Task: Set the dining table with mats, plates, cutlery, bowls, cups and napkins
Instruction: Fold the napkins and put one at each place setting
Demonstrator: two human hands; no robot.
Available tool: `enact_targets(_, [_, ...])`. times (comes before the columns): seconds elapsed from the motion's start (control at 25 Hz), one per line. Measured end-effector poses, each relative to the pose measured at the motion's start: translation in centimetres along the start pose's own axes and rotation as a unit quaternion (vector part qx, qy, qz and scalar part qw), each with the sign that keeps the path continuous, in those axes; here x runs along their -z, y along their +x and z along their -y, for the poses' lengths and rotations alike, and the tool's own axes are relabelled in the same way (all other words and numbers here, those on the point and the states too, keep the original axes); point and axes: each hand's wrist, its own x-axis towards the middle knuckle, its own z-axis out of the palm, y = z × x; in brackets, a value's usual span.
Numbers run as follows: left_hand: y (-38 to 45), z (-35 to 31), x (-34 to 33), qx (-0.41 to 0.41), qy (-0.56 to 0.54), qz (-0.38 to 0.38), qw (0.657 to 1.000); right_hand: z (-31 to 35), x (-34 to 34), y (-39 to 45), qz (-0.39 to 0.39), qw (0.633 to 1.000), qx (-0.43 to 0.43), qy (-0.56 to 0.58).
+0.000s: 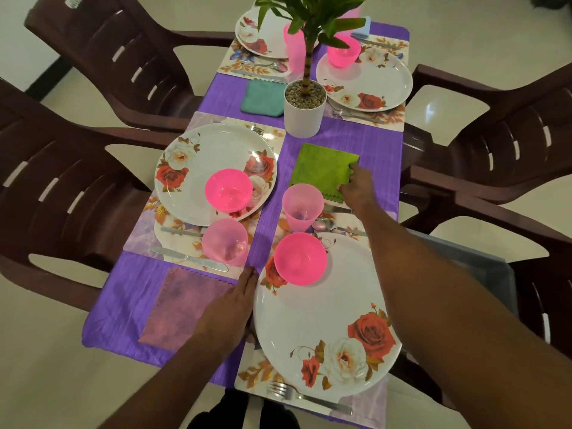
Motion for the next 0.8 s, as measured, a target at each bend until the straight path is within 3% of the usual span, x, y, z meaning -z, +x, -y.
enact_targets(0.28, [0.2, 0.3, -0.3, 0.0, 0.016, 0.006, 1.0, 1.2, 2.5, -9.1, -0.129, 0.982, 0.08, -0.113])
enact_targets(0.64, [0.3, 0.0, -0.3, 0.015, 0.029, 0.012, 0.999, -1.1, 1.3, -17.2, -0.105, 0.964, 0.167, -0.178])
enact_targets(0.8, [0.3, 0.2, -0.6, 0.017, 0.029, 0.009, 0.999, -1.9, 1.4, -18.7, -0.106, 0.972, 0.166, -0.129])
